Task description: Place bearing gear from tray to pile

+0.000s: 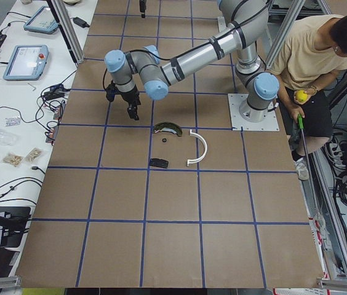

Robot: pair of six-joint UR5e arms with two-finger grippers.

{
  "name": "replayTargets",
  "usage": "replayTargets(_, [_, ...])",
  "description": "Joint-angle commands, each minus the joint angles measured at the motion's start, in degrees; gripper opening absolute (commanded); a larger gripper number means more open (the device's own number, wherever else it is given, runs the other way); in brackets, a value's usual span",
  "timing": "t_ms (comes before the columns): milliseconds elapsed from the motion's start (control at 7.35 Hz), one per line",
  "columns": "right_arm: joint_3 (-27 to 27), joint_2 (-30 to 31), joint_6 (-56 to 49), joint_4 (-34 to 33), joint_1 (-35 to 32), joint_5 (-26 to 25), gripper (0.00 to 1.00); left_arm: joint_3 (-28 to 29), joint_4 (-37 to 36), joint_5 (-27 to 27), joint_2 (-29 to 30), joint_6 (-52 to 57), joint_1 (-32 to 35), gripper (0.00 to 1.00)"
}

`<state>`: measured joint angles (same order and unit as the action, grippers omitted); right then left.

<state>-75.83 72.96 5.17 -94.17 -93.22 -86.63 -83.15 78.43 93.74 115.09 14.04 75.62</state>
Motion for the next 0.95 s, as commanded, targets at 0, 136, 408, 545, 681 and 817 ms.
replayTargets(0, [1.1, 5.3, -1.9, 11.8, 2.7, -0.7, 1.0, 1.8, -0.2, -2.1, 0.7, -10.4, 8.9, 1.0])
replayTargets(136, [-0.5, 6.2, -4.3, 10.2, 3.0, -0.9, 1.0, 1.5, -1.6, -3.5, 1.2, -14.8, 12.9, 1.0])
replayTargets(408, [-5.5, 6.7, -4.5, 6.6, 3.1, -1.3, 1.0, 0.0, -3.5, -4.6, 2.7, -18.7, 21.0, 1.0])
replayTargets(545, [-6.6, 7.5, -4.7, 6.3, 3.1, -3.8, 1.0, -1.2, -5.2, -5.1, 3.3, -21.3, 25.0, 1.0])
replayTargets(681, [-7.3, 7.5, -4.6, 4.3, 3.0, -4.2, 1.0, -3.5, -9.2, -5.1, 4.2, -23.1, 28.1, 1.0])
replayTargets(817, [-7.5, 7.6, -4.5, 2.3, 3.0, -4.2, 1.0, -6.6, -13.8, -7.1, 4.8, -25.1, 29.3, 1.0])
